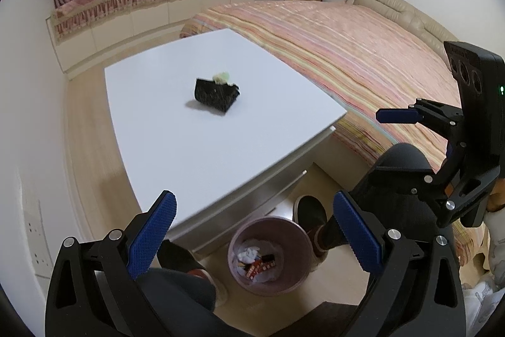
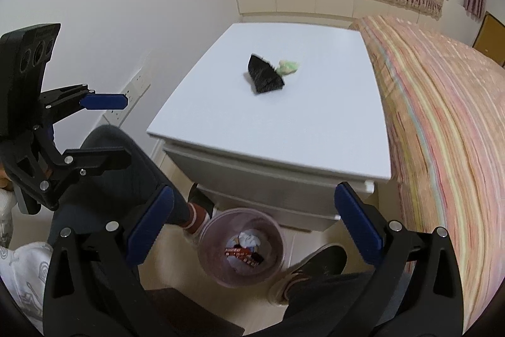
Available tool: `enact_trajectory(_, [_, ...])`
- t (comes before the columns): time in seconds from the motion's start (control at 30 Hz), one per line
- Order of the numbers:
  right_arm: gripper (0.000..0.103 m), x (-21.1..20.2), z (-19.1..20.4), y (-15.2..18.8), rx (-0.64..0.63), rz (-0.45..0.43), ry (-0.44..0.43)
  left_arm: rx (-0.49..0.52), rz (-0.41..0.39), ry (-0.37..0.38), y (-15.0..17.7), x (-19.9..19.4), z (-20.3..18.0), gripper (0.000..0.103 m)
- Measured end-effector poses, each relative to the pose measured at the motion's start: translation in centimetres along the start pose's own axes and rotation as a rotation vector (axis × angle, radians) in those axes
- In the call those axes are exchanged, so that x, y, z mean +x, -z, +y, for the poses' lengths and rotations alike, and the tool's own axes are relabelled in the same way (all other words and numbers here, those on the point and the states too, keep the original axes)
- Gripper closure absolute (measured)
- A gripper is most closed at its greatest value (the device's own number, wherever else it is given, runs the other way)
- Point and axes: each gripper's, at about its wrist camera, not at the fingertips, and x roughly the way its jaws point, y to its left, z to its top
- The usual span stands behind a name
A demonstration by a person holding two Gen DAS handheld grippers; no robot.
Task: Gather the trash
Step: 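Move both open tools back over the table toward the cloth and tissue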
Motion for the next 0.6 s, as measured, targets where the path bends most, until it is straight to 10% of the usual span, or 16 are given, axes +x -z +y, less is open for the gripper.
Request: enact_trajectory(0.6, [0.003, 6.0, -4.9, -8.5, -0.016, 0.014, 0.028, 0.045, 0.013, 0.005, -5.5, 5.3, 2.8, 0.007])
